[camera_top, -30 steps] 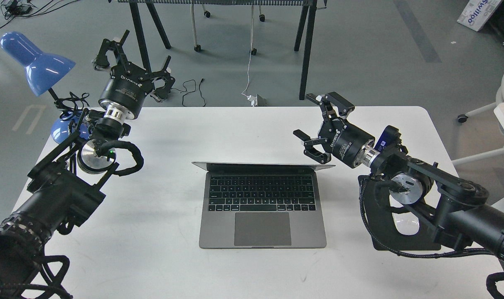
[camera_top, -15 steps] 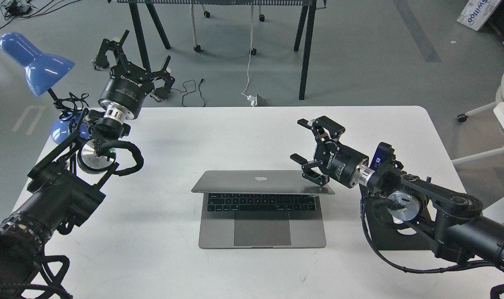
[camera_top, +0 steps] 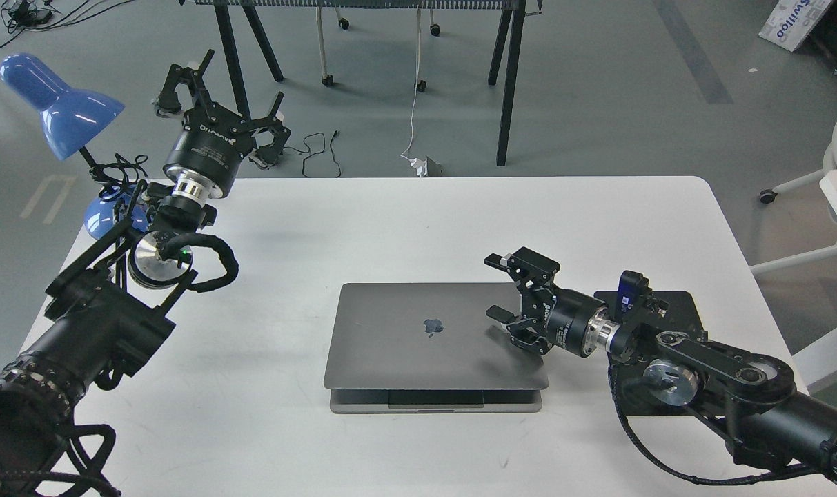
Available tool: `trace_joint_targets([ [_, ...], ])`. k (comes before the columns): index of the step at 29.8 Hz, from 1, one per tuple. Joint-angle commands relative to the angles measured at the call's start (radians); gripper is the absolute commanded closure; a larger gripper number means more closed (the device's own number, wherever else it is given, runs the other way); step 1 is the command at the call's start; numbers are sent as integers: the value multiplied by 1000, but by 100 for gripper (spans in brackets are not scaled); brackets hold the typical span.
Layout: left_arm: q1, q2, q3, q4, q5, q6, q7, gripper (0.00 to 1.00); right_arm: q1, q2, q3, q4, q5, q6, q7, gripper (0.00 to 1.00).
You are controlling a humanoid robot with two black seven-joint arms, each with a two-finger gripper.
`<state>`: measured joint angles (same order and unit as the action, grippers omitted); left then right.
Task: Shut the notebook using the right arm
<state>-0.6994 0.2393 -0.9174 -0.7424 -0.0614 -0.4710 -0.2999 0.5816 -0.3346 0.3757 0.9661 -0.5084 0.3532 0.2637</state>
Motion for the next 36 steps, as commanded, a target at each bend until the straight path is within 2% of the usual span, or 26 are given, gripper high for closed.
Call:
trace_joint_targets([
  [1, 1, 2, 0, 0, 0, -1, -1, 0, 0, 3, 0, 0, -18, -2, -1, 0],
  [11, 1, 2, -1, 0, 0, -1, -1, 0, -2, 3, -69, 0, -93, -49, -4, 0],
  [36, 1, 0, 0, 0, 0, -1, -1, 0, -2, -4, -78, 2, -91, -53, -4, 0],
])
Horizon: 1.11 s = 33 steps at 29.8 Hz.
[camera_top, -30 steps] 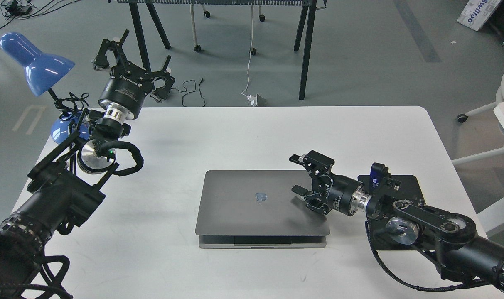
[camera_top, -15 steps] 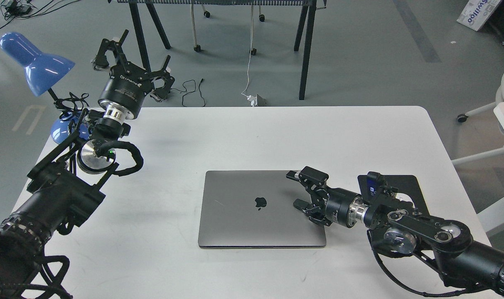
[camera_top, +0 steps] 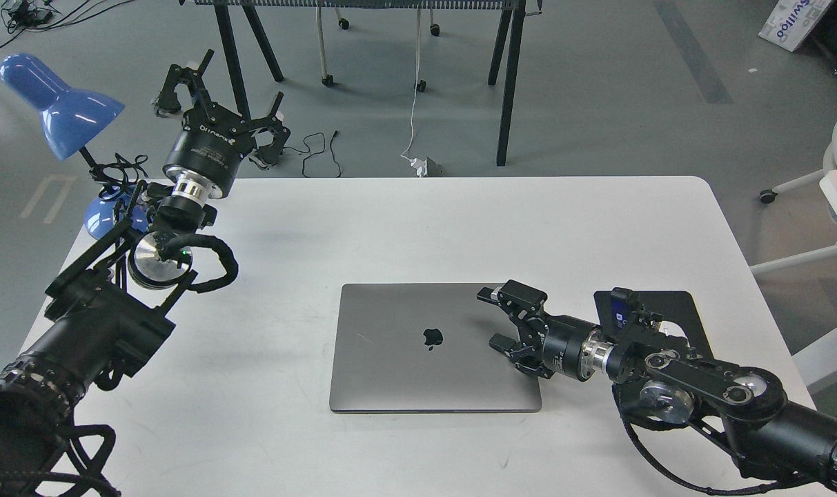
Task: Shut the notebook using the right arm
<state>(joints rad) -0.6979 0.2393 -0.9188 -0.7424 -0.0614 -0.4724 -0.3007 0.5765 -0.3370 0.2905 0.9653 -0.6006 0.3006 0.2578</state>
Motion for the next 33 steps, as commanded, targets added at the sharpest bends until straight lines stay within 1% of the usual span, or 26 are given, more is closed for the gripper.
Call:
trace_joint_targets([
  [1, 0, 2, 0, 0, 0, 0, 0, 0, 5, -2, 12, 4, 2, 2, 1, 0],
  [3, 0, 0, 0, 0, 0, 0, 0, 0, 11, -5, 33, 15, 4, 2, 3, 0],
  [5, 0, 0, 2, 0, 0, 0, 0, 0, 14, -7, 94, 30, 5, 8, 3, 0],
  [9, 0, 2, 2, 0, 0, 0, 0, 0, 14, -30, 264, 61, 13, 26, 5, 0],
  [13, 0, 2, 2, 0, 0, 0, 0, 0, 14, -27, 459, 66, 16, 52, -2, 0],
  [17, 0, 2, 2, 0, 0, 0, 0, 0, 19, -16, 665, 33, 41, 37, -17, 0],
  [20, 1, 2, 2, 0, 0, 0, 0, 0, 31, 3, 788, -34, 145, 26, -35, 0],
  [23, 0, 2, 2, 0, 0, 0, 0, 0, 74, 4, 829, -108, 289, 26, -54, 0],
  [27, 0, 2, 2, 0, 0, 0, 0, 0, 144, 1, 854, -212, 447, 31, -46, 0],
  [30, 2, 2, 2, 0, 0, 0, 0, 0, 160, -4, 869, -275, 472, 35, -46, 0],
  [33, 0, 2, 2, 0, 0, 0, 0, 0, 166, -8, 855, -278, 472, 40, -49, 0],
])
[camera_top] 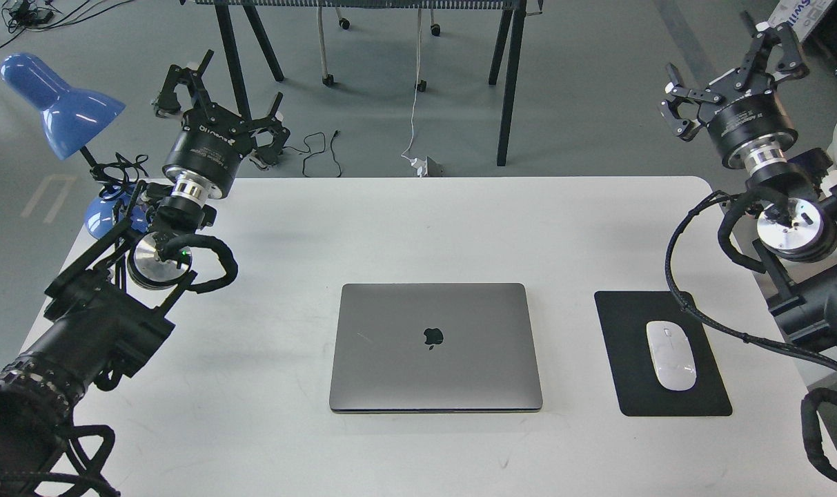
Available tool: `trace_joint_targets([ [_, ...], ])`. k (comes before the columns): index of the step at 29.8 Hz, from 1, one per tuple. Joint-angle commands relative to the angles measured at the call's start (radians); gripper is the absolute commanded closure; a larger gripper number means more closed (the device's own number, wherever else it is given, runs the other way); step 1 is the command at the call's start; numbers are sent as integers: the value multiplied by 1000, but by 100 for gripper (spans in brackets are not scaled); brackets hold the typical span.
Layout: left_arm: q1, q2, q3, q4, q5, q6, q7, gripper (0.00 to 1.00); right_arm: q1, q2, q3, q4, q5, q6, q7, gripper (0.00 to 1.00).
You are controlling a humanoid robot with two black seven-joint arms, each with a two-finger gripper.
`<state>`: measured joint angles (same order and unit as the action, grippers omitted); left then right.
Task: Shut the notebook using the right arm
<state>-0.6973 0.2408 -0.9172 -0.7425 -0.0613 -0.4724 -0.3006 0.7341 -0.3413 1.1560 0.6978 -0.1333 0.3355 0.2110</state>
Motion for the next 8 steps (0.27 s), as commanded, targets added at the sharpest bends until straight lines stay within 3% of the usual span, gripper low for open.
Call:
trace_joint_targets([
  [1, -1, 0, 0, 0, 0, 0, 0, 0, 5, -4, -13, -9, 4, 5, -2, 0],
  [8, -1, 0, 0, 0, 0, 0, 0, 0, -10, -5, -13, -4, 4, 8, 16, 0],
])
